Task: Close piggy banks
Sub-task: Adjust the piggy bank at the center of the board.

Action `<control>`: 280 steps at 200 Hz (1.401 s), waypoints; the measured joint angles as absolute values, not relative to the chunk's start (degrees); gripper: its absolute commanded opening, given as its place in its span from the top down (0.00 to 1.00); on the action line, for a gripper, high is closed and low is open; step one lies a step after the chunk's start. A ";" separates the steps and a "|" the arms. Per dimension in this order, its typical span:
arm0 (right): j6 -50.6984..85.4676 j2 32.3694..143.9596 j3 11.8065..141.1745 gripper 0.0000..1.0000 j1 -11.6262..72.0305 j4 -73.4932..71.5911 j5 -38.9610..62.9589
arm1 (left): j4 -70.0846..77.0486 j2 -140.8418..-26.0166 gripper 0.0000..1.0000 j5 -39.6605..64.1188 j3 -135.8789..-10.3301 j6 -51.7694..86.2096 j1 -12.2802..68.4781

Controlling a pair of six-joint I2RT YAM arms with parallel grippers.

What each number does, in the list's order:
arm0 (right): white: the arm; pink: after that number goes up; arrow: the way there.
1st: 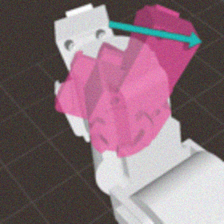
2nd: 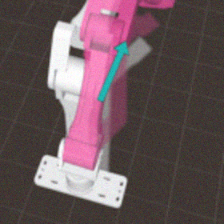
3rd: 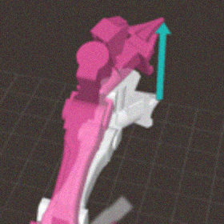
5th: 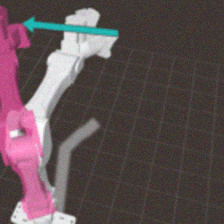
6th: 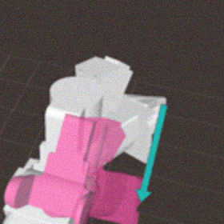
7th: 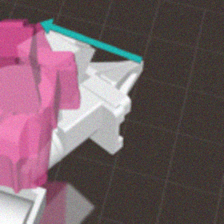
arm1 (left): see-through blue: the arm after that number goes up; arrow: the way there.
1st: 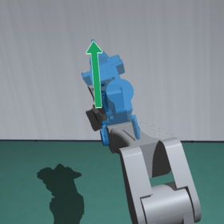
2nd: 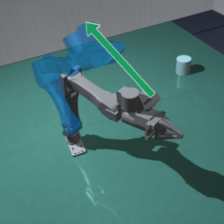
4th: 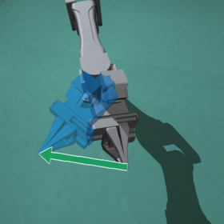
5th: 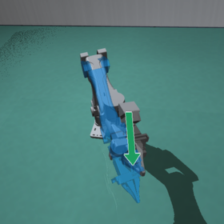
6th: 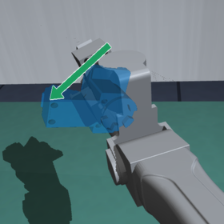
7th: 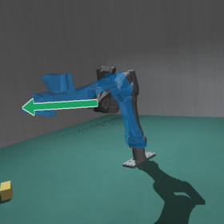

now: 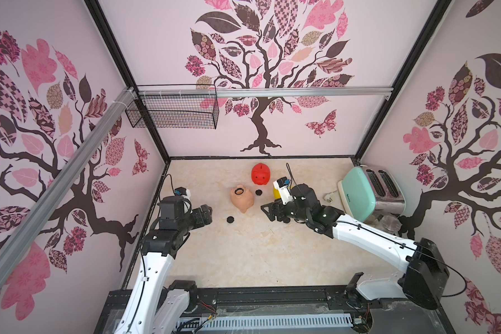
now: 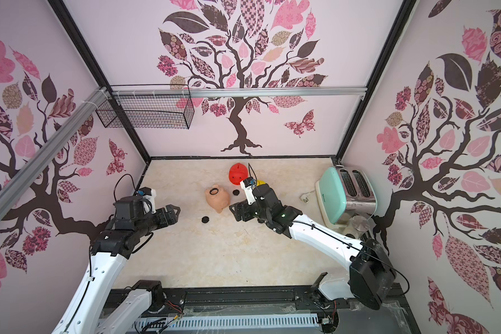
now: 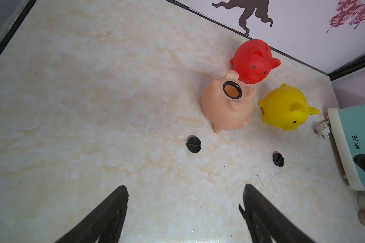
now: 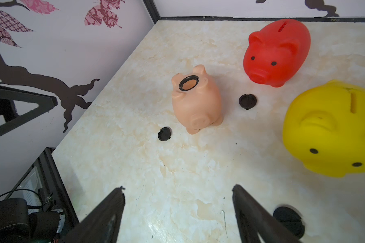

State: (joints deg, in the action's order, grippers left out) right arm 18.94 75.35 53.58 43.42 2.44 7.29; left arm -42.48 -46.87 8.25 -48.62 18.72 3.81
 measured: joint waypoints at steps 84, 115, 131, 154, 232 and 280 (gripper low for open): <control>21.30 71.59 46.17 0.22 43.51 2.87 10.72 | -39.55 -49.69 0.14 14.22 -48.56 20.16 3.81; 21.98 70.17 45.19 0.26 43.77 3.11 10.83 | -40.23 -56.69 0.15 15.70 -56.60 21.67 3.79; 22.13 69.95 44.88 0.28 43.81 3.29 10.68 | -40.07 -60.51 0.15 16.38 -62.43 22.31 3.81; 22.83 70.00 44.27 0.31 43.92 3.70 10.55 | -38.59 -65.04 0.16 17.98 -68.31 23.00 3.79; 25.71 78.85 46.81 0.39 49.45 3.66 7.25 | -35.27 -88.42 0.21 24.47 -81.25 23.57 3.79; 27.16 84.68 50.98 0.41 50.57 2.17 6.81 | -35.03 -100.95 0.23 26.87 -91.00 21.98 3.81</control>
